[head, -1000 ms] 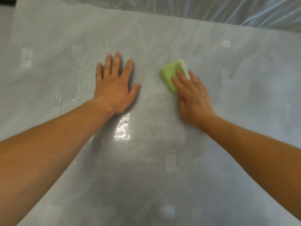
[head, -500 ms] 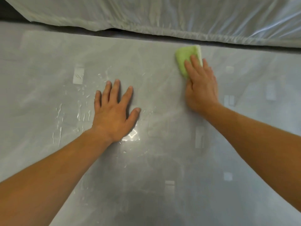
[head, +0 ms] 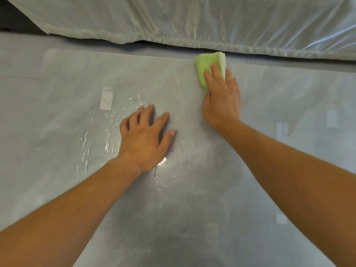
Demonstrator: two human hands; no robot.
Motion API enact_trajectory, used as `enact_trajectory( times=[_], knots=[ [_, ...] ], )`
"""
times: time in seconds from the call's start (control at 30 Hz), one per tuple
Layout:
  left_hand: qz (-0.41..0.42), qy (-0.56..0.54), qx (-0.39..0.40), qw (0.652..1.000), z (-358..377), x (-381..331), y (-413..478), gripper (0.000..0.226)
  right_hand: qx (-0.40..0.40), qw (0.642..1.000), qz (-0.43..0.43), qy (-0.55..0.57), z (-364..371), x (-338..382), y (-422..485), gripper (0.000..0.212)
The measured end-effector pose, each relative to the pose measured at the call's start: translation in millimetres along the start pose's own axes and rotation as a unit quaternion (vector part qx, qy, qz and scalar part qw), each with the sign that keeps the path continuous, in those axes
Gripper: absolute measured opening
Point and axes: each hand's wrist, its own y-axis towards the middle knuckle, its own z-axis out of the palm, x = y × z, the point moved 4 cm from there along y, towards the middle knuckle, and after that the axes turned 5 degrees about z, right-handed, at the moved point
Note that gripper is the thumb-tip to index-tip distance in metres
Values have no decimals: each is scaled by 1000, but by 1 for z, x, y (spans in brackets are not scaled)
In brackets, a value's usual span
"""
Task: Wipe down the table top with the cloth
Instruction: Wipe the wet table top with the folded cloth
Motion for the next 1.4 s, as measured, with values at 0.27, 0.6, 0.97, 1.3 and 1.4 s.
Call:
enact_trajectory(
  times=[0.27,0.6,0.97,1.3,1.4],
  knots=[
    [19,-105,-42,993,-40,0,51,56,24,973,-130,191,-12,-8,-65,47],
    [32,-235,27,971,-33,-24,114,38,60,970,174,160,-27,-12,-53,60],
    [133,-404,-49,904,-69,-21,107,12,-58,978,80,184,-58,3,-44,25],
    [15,-28,-33,999,-54,61,49,54,40,974,-188,-117,26,49,-48,58],
    [-19,3,17,1000,-38,76,30,59,53,967,-182,-171,36,37,-24,59]
  ],
)
